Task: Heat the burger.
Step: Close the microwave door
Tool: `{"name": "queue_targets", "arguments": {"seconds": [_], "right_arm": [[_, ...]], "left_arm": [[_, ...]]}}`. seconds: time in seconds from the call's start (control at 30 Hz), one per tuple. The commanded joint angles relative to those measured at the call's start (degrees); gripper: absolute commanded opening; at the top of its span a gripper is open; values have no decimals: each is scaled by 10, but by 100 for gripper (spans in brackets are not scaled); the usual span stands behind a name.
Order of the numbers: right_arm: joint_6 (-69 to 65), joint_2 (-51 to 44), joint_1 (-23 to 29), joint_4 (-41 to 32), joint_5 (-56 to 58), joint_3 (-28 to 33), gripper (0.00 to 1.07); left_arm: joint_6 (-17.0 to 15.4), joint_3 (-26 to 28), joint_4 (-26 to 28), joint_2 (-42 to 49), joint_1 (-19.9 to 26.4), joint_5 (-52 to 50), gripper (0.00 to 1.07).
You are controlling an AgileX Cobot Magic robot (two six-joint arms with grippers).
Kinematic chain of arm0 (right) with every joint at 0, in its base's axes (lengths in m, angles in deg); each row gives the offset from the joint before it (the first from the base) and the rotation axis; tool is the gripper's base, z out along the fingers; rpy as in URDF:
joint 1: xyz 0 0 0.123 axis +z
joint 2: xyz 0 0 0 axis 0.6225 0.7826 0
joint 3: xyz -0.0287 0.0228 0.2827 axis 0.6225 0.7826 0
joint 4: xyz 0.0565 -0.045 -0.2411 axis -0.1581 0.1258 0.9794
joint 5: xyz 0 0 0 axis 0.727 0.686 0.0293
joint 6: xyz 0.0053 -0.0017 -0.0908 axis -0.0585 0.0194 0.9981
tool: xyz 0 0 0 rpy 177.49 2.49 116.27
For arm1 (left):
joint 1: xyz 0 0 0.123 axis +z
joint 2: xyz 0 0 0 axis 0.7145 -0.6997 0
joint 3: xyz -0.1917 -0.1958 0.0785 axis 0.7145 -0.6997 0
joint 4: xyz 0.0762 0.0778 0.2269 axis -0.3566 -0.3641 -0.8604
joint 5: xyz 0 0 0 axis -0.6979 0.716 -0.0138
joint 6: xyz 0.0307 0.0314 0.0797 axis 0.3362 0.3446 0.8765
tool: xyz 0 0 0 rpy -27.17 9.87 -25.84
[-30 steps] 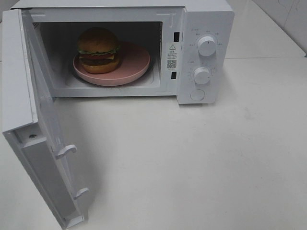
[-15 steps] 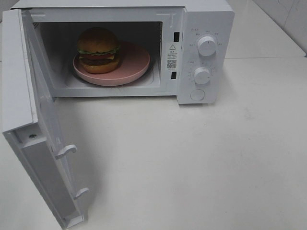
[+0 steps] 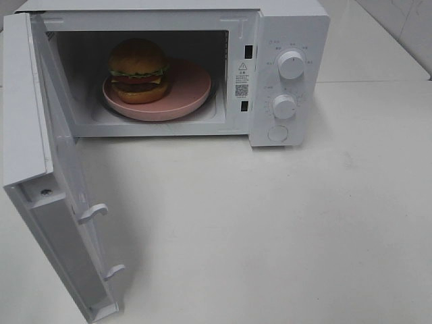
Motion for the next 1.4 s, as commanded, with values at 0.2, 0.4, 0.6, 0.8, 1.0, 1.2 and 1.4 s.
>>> {"name": "queue_targets", "arguments": {"seconds": [0.2,0.4,0.6,0.8,1.0,1.2,1.4], "right_arm": [[-1,-15,-3,1,-10,1,75],[-1,-15,-3,1,-10,1,75],[-1,-15,-3,1,-10,1,75],[-1,-15,-3,1,-10,1,75],[-1,-15,-3,1,-10,1,75],[-1,-15,-3,1,-10,1,75],[-1,-15,-3,1,-10,1,75]], "left_arm": [[-1,-1,1,7,-1,-7,100],[-1,-1,1,7,-1,-7,100],[-1,10,-6,7,-1,-19,96],[-12,18,-9,-19,-1,-40,83],[-12,18,-11,-90,-1,-85,44],[-12,12,-11,-166,-1,-159,0],[28,-28,-6,-242,-1,-313,0]]}}
